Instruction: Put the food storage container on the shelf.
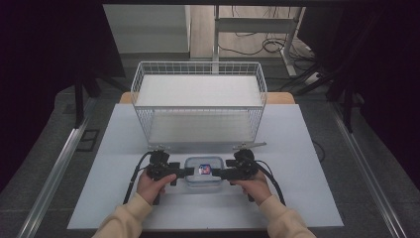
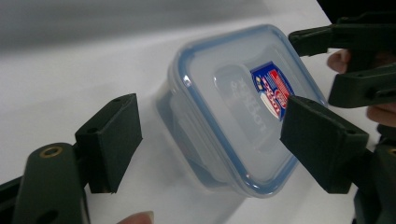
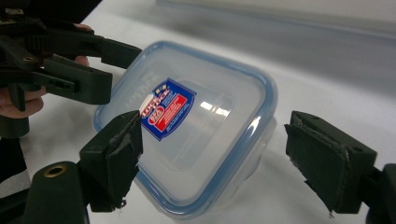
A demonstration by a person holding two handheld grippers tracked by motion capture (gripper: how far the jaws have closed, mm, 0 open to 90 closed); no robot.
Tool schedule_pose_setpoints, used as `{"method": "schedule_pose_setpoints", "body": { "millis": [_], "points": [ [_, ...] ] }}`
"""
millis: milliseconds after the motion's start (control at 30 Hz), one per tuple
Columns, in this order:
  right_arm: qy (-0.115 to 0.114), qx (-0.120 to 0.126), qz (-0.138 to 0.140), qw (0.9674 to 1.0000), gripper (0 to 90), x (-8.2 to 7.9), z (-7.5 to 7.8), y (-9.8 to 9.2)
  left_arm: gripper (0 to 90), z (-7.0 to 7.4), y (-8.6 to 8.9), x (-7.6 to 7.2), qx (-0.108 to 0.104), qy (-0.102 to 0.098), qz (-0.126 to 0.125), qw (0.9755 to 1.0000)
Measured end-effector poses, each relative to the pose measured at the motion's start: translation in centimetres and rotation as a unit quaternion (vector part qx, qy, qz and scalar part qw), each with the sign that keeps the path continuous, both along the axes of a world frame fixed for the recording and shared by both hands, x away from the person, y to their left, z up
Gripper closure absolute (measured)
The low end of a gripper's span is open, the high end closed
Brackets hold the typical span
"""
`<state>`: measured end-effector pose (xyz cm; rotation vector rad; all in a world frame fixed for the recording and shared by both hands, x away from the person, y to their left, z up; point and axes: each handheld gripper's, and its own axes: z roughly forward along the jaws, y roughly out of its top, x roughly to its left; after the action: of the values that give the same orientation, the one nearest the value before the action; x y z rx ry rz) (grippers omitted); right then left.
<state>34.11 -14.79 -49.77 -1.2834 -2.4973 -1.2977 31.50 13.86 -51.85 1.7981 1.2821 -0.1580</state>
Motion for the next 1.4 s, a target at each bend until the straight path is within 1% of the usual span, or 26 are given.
{"method": "schedule_pose_setpoints", "body": {
  "millis": [67,167,233,367,400,433,467,500,567,600,633,667,767,833,900,933,967,1033,1067,1100,1200,1267,1300,1333,1367,1400],
  "points": [
    [0.009,-0.003,-0.005,0.9999,17.2,0.0,-0.3,0.1,19.9,-0.1,-0.1,0.0,-0.002,-0.001,-0.002,1.0],
    [0.02,0.0,-0.003,0.9998,17.2,0.1,-0.8,0.4,19.8,-0.2,-0.1,0.1,-0.019,0.008,-0.003,0.9998],
    [0.022,-0.002,-0.001,0.9997,17.2,0.1,-1.0,0.5,19.8,-0.3,-0.2,0.1,-0.018,0.012,-0.003,0.9998],
    [0.029,0.003,0.001,0.9996,17.3,0.0,-1.2,0.8,20.2,-0.6,-0.2,0.3,-0.032,0.026,-0.01,0.9991],
    [0.031,0.004,-0.002,0.9995,17.3,0.0,-1.2,0.8,20.5,-0.6,-0.3,0.3,-0.032,0.027,-0.01,0.9991],
    [0.032,0.006,-0.002,0.9995,18.2,0.0,-1.3,0.8,21.1,-0.7,-0.4,0.2,-0.026,0.026,-0.015,0.9992],
    [0.034,0.011,-0.001,0.9994,18.9,0.0,-1.3,0.8,21.6,-0.7,-0.5,0.2,-0.029,0.029,-0.014,0.9991],
    [0.036,0.013,-0.001,0.9993,18.9,0.0,-1.3,0.8,21.8,-0.7,-0.5,0.2,-0.026,0.032,-0.019,0.999],
    [0.037,0.014,-0.004,0.9992,19.8,0.0,-1.3,0.8,25.1,-0.9,-0.6,0.2,-0.037,0.04,-0.017,0.9984],
    [0.039,0.013,-0.005,0.9991,21.3,0.0,-1.3,0.8,26.8,-0.9,-0.6,0.3,-0.042,0.046,-0.018,0.9979],
    [0.041,0.012,-0.007,0.9991,23.0,0.0,-1.3,0.7,27.4,-0.9,-0.6,0.3,-0.038,0.047,-0.014,0.9981],
    [0.043,0.01,-0.009,0.999,24.7,0.0,-1.3,0.7,30.2,-0.9,-0.6,0.3,-0.037,0.048,-0.013,0.9981],
    [0.056,0.016,-0.013,0.9982,28.0,0.2,-1.3,0.4,33.2,-0.8,-0.5,0.2,-0.039,0.054,-0.008,0.9978],
    [0.057,0.014,-0.012,0.9982,28.8,0.1,-1.2,0.4,34.0,-0.6,-0.5,0.0,-0.032,0.05,-0.005,0.9982],
    [0.058,0.019,-0.022,0.9979,35.4,0.0,-0.9,0.2,36.9,-0.4,-0.5,-0.2,-0.031,0.042,0.0,0.9986],
    [0.058,0.021,-0.025,0.9978,38.3,0.0,-0.8,0.0,38.7,-0.2,-0.3,-0.3,-0.027,0.037,-0.003,0.9989],
    [0.057,0.023,-0.025,0.9978,40.2,-0.1,-0.6,-0.1,40.1,-0.2,-0.3,-0.5,-0.029,0.034,0.001,0.999],
    [0.05,0.023,-0.027,0.9982,41.9,-0.4,-0.4,-0.2,41.6,-0.2,-0.4,-0.8,-0.041,0.031,0.012,0.9986],
    [0.05,0.023,-0.027,0.9982,41.9,-0.4,-0.4,-0.2,42.4,-0.2,-0.4,-0.8,-0.041,0.031,0.012,0.9986],
    [0.04,0.021,-0.03,0.9985,43.2,-0.8,-0.3,-0.2,43.3,-0.2,-0.2,-1.0,-0.039,0.028,0.007,0.9988],
    [0.033,0.023,-0.035,0.9986,45.4,-1.3,0.0,-0.2,44.2,0.1,-0.3,-1.3,-0.031,0.021,0.005,0.9993],
    [0.025,0.023,-0.039,0.9986,47.1,-1.5,0.1,-0.3,44.1,0.2,-0.4,-1.5,-0.029,0.017,0.004,0.9994],
    [0.019,0.028,-0.044,0.9985,49.4,-1.6,0.2,-0.3,44.3,0.2,-0.4,-1.5,-0.029,0.017,0.004,0.9994],
    [0.019,0.028,-0.044,0.9985,49.4,-1.6,0.2,-0.3,44.3,0.3,-0.4,-1.5,-0.028,0.016,0.003,0.9995],
    [-0.001,0.036,-0.057,0.9977,56.0,-1.8,0.7,-0.5,45.3,0.4,-0.4,-1.7,-0.026,0.012,0.0,0.9996],
    [-0.009,0.025,-0.052,0.9983,55.8,-1.8,0.9,-0.4,45.4,0.4,-0.5,-1.7,-0.024,0.012,0.001,0.9996]
  ]
}}
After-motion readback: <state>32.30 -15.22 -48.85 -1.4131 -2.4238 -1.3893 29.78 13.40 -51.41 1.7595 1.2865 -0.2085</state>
